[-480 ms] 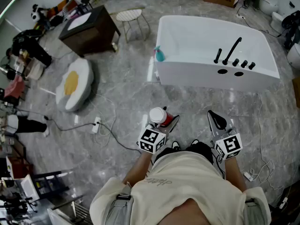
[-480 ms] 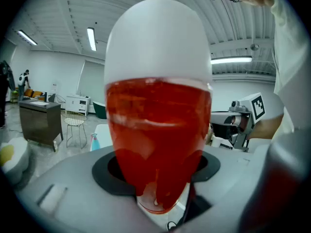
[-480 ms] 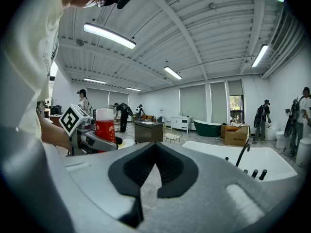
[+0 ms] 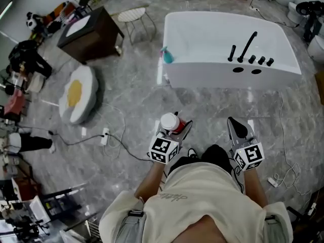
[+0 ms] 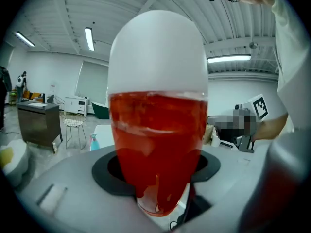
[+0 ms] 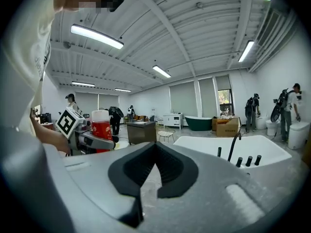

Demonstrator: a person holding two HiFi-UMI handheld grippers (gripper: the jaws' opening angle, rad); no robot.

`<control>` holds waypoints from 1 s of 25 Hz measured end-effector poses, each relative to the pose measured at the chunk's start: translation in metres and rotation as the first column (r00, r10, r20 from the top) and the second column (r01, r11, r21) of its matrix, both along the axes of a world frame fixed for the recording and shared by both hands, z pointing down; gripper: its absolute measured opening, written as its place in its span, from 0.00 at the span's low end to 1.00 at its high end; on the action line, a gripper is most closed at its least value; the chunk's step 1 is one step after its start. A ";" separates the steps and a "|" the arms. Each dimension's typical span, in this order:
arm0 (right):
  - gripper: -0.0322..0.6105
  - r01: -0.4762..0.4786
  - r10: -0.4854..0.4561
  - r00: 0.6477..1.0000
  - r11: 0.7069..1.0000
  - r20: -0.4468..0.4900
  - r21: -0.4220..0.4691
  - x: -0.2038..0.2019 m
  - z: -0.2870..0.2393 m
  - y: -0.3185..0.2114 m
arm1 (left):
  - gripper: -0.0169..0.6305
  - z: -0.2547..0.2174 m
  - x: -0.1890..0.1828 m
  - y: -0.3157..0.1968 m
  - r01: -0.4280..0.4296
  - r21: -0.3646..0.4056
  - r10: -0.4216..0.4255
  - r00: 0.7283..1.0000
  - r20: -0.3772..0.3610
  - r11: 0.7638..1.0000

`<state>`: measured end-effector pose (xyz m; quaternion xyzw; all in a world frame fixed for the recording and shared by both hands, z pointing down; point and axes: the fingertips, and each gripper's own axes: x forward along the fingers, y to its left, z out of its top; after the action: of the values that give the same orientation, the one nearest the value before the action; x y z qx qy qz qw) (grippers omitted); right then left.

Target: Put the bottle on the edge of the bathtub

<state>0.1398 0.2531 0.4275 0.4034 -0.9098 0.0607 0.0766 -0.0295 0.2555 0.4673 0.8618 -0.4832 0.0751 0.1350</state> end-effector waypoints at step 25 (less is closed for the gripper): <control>0.05 0.064 -0.060 0.996 0.996 0.060 -0.062 0.005 0.033 -0.207 | 0.49 -0.007 -0.011 -0.186 0.120 -0.045 -0.115 0.989 0.093 0.992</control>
<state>0.1447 0.0466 0.4601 0.3704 -0.9213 0.0990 0.0651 -0.0408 0.0700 0.4601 0.8239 -0.5367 0.1179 0.1389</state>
